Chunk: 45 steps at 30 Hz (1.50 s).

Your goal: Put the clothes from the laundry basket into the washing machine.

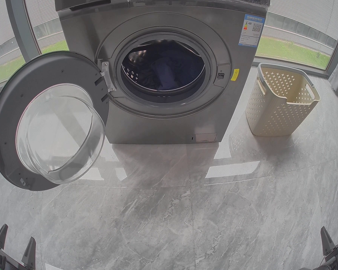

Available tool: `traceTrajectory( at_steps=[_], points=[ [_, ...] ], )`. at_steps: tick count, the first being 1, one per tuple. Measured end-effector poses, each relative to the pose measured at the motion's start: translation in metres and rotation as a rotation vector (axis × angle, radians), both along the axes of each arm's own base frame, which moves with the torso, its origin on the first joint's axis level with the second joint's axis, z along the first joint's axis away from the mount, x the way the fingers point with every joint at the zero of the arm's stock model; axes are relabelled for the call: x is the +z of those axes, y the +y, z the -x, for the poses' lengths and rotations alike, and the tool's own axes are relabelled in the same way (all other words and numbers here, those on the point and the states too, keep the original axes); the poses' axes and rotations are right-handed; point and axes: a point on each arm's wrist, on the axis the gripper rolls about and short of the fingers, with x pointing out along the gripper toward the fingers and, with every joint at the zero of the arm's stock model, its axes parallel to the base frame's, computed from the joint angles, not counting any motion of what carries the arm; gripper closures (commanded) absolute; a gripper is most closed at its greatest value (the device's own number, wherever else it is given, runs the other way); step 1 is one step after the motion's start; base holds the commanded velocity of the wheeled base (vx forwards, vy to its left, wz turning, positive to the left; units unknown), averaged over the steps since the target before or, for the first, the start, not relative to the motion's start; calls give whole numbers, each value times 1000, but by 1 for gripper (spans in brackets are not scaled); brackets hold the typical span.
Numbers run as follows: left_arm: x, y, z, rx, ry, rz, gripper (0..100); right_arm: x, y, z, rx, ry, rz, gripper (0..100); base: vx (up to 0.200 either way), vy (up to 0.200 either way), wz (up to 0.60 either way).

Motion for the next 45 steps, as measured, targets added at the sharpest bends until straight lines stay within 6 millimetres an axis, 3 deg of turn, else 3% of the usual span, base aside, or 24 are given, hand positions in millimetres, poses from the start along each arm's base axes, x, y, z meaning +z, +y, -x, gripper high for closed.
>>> traceTrajectory(
  at_steps=[12,18,24,45],
  points=[
    [0,0,0,0,0,-2,0,0,0,0,-1,0,2,0,0,200,0],
    [0,0,0,-1,0,-1,0,0,0,0,-1,0,2,0,0,0,0],
    [0,0,0,-1,1,-1,0,0,0,0,0,1,2,0,-200,0,0],
    [0,0,0,-1,3,1,0,0,0,0,-1,1,1,0,0,0,171]
  ],
)
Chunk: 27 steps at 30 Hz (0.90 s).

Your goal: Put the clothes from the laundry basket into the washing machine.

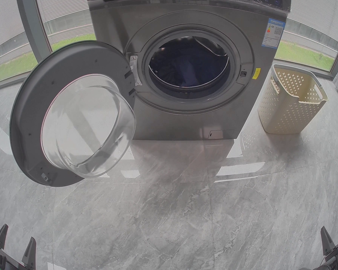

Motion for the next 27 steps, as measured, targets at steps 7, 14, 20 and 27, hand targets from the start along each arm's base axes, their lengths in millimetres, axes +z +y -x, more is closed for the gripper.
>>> traceTrajectory(
  at_steps=[7,14,20,27],
  points=[
    [0,0,0,0,0,0,0,0,0,0,0,1,0,0,0,0,0],
    [0,0,0,-3,0,-1,0,0,0,0,1,1,0,0,0,143,0],
    [0,0,0,-4,1,-2,0,0,0,0,1,1,1,0,0,200,0],
    [0,0,0,-4,1,-1,0,0,0,0,0,1,0,0,0,29,0]
  ],
)
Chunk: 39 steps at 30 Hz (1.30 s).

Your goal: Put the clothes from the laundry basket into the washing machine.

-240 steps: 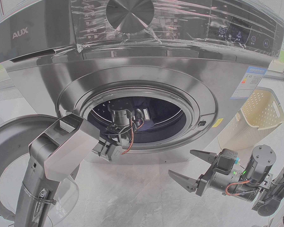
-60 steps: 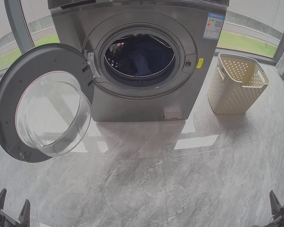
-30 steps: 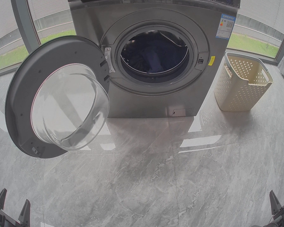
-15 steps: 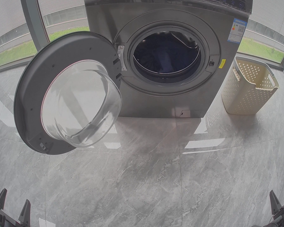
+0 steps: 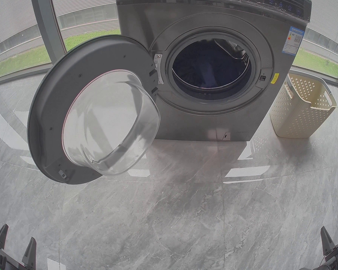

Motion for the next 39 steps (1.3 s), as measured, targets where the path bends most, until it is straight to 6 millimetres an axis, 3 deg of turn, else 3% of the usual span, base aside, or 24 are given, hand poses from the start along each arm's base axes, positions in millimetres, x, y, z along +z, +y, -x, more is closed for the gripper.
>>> traceTrajectory(
  at_steps=[20,29,33,39],
  points=[
    [3,0,0,4,-18,-16,0,0,0,0,0,0,-1,0,0,0,0],
    [66,-1,-4,-73,-99,23,0,0,0,0,0,0,-1,0,0,0,0],
    [97,-2,-23,-121,-95,31,0,0,0,0,-1,1,-2,0,0,0,0],
    [131,-6,-72,-193,-43,41,0,0,0,0,0,1,-2,0,0,0,0]
  ],
)
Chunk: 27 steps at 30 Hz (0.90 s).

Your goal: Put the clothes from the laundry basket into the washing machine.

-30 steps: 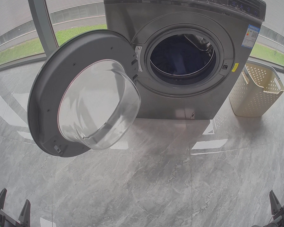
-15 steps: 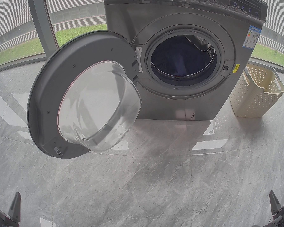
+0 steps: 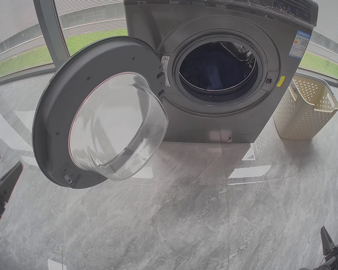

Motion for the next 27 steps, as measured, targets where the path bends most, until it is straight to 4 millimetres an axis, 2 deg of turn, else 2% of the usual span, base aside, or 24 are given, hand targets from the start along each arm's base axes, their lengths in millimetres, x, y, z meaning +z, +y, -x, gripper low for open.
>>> traceTrajectory(
  at_steps=[6,12,19,27],
  points=[
    [24,-5,-59,-64,40,4,0,0,0,0,-2,0,0,0,0,0,0],
    [34,-9,-98,-99,52,5,0,0,0,0,-1,0,0,0,0,0,0],
    [28,-14,-113,-156,96,3,0,0,0,0,0,0,0,0,0,0,0],
    [13,-27,-107,-308,139,0,0,0,0,0,-2,0,0,0,0,0,0]
  ],
)
